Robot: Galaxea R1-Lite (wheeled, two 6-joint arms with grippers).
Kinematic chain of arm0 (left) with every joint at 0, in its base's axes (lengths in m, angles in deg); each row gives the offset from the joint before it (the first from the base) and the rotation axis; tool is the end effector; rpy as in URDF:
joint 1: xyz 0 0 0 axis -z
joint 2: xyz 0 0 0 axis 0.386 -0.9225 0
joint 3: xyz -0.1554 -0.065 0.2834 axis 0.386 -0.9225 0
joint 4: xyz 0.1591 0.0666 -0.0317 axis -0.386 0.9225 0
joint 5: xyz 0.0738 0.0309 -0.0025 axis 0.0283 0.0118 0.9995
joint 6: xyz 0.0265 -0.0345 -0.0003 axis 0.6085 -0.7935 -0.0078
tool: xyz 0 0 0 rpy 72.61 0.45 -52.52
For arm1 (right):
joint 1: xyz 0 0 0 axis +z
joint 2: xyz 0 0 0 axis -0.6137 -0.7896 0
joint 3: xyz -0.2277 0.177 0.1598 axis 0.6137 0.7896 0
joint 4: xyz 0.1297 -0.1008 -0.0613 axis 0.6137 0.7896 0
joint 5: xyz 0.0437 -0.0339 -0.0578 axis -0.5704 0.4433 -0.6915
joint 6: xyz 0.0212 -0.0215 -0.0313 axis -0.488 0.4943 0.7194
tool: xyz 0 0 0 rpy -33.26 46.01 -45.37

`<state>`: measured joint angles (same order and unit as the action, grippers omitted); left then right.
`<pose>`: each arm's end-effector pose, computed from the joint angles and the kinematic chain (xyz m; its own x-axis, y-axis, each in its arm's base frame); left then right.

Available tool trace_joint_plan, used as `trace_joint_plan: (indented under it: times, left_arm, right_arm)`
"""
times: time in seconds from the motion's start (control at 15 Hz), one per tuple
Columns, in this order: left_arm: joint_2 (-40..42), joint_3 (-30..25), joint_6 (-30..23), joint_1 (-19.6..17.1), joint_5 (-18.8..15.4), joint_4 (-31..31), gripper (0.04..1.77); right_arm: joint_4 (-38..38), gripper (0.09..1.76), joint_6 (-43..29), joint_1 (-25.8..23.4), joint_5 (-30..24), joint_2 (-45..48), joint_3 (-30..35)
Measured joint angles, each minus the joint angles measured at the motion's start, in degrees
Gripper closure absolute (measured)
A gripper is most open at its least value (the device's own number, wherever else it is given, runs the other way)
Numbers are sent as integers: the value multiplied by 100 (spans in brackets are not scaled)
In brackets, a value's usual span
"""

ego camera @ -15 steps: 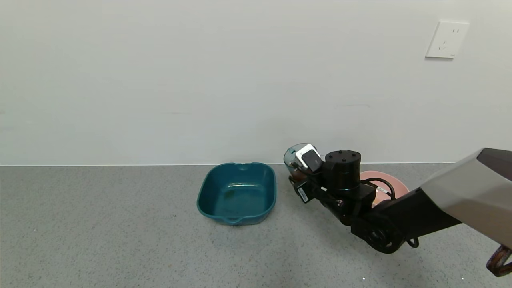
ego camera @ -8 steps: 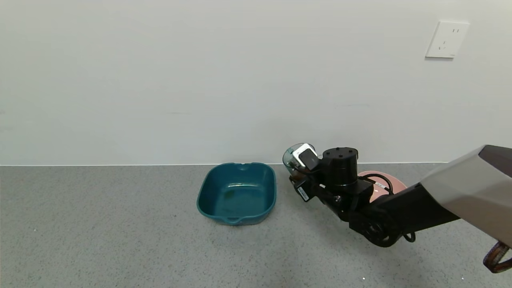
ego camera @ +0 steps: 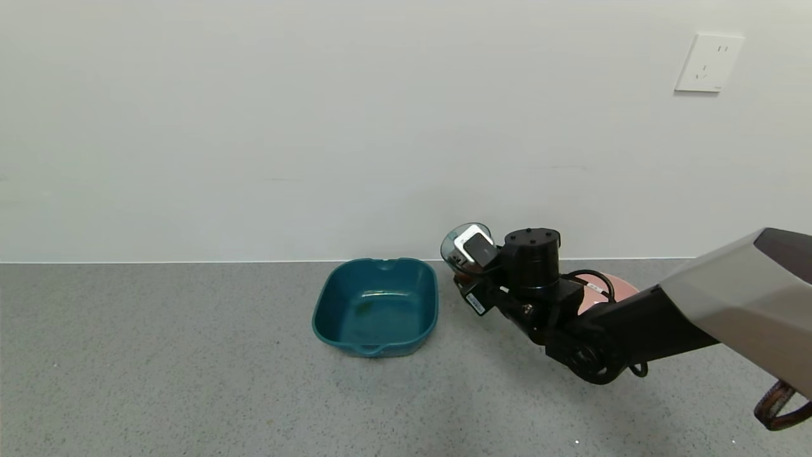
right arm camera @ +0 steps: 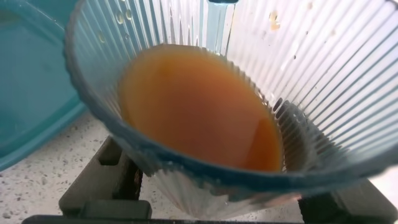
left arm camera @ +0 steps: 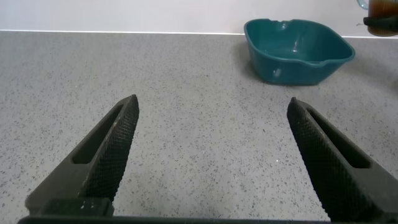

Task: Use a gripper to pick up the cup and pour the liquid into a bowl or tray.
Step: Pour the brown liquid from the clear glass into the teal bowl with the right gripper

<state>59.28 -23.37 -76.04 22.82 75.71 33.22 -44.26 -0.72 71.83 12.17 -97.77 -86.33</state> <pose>-0.0479 0.0006 0.0775 0.9998 0.0066 0.0164 -0.0061 0.9995 -0.0303 0.3923 0.2488 0.1432 0.9367 0.2710 -0.2218 -0.3481 0.7897 -0.5051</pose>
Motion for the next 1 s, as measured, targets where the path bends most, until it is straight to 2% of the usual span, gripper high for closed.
trace_joint_plan:
  times: [0.47, 1.0]
  left_arm:
    - [0, 0, 2, 2, 2, 0, 9]
    - [0, 0, 0, 0, 2, 0, 9]
  right_arm:
    - [610, 50, 211, -38, -9, -89, -380]
    - [863, 50, 446, -105, -5, -293, -642]
